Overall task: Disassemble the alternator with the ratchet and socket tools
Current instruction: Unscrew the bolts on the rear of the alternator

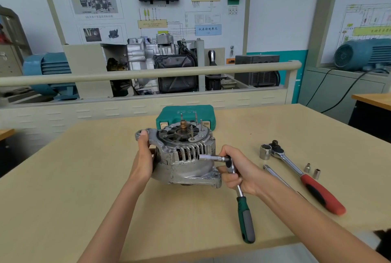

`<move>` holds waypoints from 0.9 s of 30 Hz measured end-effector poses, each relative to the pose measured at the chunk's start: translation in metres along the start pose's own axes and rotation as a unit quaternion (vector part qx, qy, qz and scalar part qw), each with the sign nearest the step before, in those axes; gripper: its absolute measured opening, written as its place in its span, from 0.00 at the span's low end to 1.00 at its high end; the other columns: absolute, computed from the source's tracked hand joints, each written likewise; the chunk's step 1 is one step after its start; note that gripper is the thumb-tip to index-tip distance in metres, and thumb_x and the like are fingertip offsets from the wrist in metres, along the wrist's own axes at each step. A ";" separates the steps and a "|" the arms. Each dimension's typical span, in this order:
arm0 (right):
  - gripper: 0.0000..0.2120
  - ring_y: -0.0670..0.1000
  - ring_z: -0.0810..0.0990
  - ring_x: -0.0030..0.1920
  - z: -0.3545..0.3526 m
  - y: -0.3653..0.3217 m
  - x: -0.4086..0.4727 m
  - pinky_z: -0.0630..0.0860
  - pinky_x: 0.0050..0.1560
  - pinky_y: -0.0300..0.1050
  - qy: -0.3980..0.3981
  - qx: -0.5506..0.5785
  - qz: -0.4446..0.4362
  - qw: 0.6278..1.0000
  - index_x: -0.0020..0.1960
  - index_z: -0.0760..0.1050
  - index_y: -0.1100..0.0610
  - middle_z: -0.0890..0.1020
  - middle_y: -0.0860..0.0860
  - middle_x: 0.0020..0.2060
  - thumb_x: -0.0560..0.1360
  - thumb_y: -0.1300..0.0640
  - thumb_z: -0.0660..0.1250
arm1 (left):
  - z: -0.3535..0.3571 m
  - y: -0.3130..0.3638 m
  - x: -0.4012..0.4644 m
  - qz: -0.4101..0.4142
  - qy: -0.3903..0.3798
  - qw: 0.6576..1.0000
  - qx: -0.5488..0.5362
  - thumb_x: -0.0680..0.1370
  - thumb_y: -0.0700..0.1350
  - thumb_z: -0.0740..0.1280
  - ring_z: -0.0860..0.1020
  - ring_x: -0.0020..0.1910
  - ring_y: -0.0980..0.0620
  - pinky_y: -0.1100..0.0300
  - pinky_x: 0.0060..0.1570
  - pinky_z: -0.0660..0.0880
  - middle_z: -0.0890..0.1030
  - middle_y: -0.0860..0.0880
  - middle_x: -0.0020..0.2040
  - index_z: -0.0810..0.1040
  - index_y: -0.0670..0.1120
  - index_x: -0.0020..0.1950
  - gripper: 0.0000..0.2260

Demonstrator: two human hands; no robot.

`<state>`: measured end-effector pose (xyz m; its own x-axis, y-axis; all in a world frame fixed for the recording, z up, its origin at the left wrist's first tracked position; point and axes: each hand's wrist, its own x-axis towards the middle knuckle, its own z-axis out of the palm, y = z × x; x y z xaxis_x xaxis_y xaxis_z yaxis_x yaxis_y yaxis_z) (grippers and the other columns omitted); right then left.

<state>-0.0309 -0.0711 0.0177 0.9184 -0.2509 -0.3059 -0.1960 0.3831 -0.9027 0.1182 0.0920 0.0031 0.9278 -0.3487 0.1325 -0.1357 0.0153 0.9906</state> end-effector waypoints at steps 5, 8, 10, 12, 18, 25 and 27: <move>0.16 0.43 0.59 0.16 0.000 -0.001 -0.007 0.52 0.15 0.32 -0.007 -0.062 -0.010 0.998 0.28 0.62 0.55 0.64 0.47 0.19 0.74 0.57 0.53 | 0.000 0.009 -0.017 -0.017 -0.005 1.000 0.018 0.77 0.67 0.42 0.78 0.51 0.53 0.55 0.51 0.73 0.83 0.53 0.47 0.79 0.55 0.51 0.29; 0.12 0.44 0.61 0.17 0.002 -0.003 -0.008 0.52 0.16 0.32 0.015 -0.083 -0.029 0.996 0.32 0.63 0.56 0.67 0.51 0.24 0.74 0.57 0.53 | -0.003 0.017 -0.022 0.093 0.135 0.979 0.124 0.81 0.56 0.53 0.71 0.63 0.47 0.56 0.59 0.66 0.75 0.48 0.59 0.73 0.46 0.62 0.18; 0.09 0.46 0.62 0.17 0.003 -0.006 -0.008 0.52 0.17 0.32 0.070 -0.104 -0.056 0.990 0.36 0.63 0.57 0.73 0.56 0.35 0.74 0.57 0.54 | -0.005 0.031 -0.037 0.263 0.222 0.917 0.204 0.80 0.46 0.58 0.70 0.62 0.48 0.59 0.59 0.63 0.74 0.44 0.60 0.71 0.42 0.64 0.15; 0.06 0.46 0.63 0.16 0.003 -0.010 -0.010 0.53 0.18 0.32 0.128 -0.143 -0.100 0.976 0.40 0.64 0.58 0.73 0.56 0.43 0.74 0.57 0.55 | 0.000 0.045 -0.052 0.404 0.206 0.857 0.245 0.78 0.44 0.59 0.71 0.55 0.51 0.61 0.55 0.65 0.75 0.47 0.53 0.74 0.40 0.59 0.13; 0.02 0.44 0.62 0.19 0.004 -0.012 -0.013 0.56 0.18 0.33 0.182 -0.200 -0.204 0.941 0.44 0.66 0.55 0.68 0.51 0.35 0.73 0.57 0.59 | 0.052 0.057 -0.080 0.412 -0.110 0.791 0.438 0.81 0.46 0.57 0.68 0.54 0.56 0.66 0.53 0.64 0.73 0.51 0.55 0.70 0.46 0.66 0.14; 0.02 0.41 0.68 0.32 0.011 -0.020 -0.008 0.65 0.23 0.28 0.185 -0.269 -0.325 0.887 0.43 0.68 0.54 0.74 0.45 0.37 0.73 0.60 0.60 | 0.061 0.068 -0.067 0.400 -0.108 0.750 0.516 0.81 0.47 0.57 0.70 0.55 0.50 0.59 0.54 0.68 0.73 0.48 0.55 0.74 0.46 0.64 0.14; 0.05 0.45 0.71 0.34 0.017 -0.030 -0.010 0.68 0.31 0.32 0.190 -0.328 -0.378 0.845 0.38 0.69 0.56 0.74 0.47 0.34 0.73 0.62 0.61 | 0.052 0.072 -0.065 0.410 -0.104 0.772 0.474 0.79 0.48 0.62 0.72 0.52 0.50 0.58 0.50 0.69 0.75 0.49 0.50 0.78 0.47 0.61 0.12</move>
<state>-0.0287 -0.0651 0.0528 0.7137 -0.5186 0.4709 0.1347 -0.5581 -0.8187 0.0303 0.0673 0.0643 0.3317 -0.7306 0.5969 -0.9331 -0.3474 0.0933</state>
